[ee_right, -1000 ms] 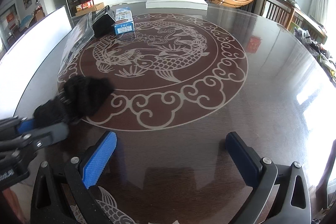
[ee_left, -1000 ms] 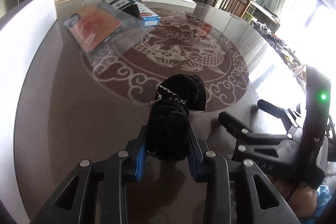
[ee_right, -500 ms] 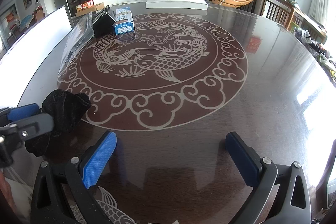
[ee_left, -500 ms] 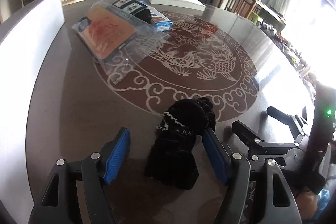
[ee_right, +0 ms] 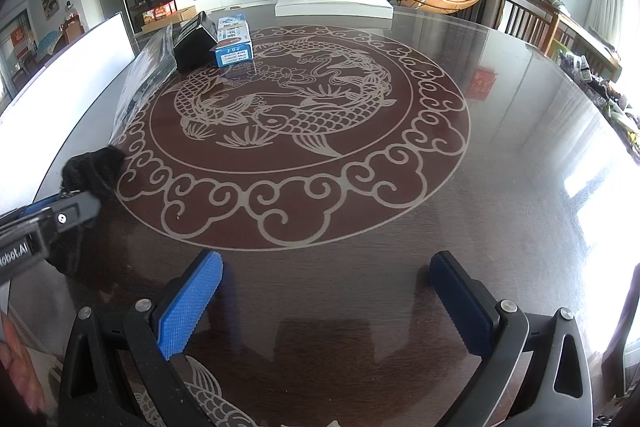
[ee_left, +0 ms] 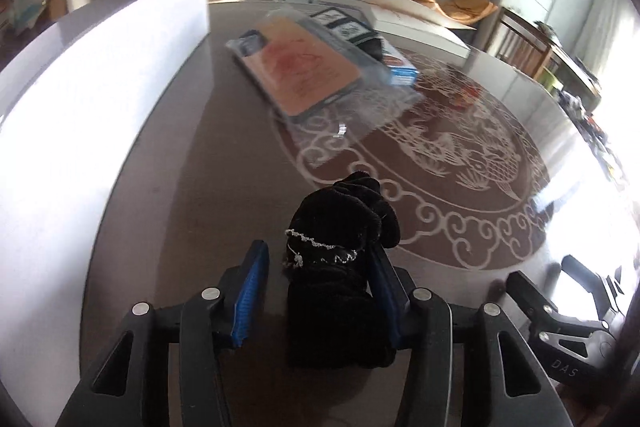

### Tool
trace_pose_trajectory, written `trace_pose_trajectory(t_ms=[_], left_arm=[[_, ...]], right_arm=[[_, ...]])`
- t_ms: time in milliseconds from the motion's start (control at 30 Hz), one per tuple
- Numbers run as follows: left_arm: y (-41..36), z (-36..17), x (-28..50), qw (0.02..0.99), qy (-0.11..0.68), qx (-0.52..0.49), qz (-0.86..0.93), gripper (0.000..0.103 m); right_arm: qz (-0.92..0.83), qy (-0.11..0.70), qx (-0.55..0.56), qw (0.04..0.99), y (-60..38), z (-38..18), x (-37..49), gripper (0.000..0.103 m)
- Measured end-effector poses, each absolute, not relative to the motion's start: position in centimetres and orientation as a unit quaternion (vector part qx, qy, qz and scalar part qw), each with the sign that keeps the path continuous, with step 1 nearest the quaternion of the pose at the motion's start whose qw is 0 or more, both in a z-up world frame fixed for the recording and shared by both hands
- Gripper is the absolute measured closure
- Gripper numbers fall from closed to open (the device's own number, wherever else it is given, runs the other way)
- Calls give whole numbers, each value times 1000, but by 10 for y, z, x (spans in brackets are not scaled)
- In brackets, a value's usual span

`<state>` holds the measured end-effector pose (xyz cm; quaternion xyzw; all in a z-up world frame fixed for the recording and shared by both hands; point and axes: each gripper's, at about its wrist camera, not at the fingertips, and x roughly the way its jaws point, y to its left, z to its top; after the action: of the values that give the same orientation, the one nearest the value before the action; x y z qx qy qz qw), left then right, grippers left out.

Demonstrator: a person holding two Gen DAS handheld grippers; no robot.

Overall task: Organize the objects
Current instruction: 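Grasp the black cloth item with the left tool and lift it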

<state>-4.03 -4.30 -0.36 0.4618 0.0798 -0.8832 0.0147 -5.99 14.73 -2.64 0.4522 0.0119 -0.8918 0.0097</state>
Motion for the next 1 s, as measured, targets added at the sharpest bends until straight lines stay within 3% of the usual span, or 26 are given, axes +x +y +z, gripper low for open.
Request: trace_pose_trajectory(t_ms=[133,200,400,1000], left_arm=[[-52,-6,-41,43,70,464,-882,47],[-47,-11,-44,63,32,476,-877,25],[-55,-17,-42,72,10,468,-881,1],[-68,-21,-45,22,12,456,-889,0]], right_arm=[[-892,12,452,10,147,-26,-60,0],[-892,12,452,10,147,-27,-60,0],[-892,12,452,10,147,-27,-60,0],[-892,13,453,9,147,-27,-60,0]])
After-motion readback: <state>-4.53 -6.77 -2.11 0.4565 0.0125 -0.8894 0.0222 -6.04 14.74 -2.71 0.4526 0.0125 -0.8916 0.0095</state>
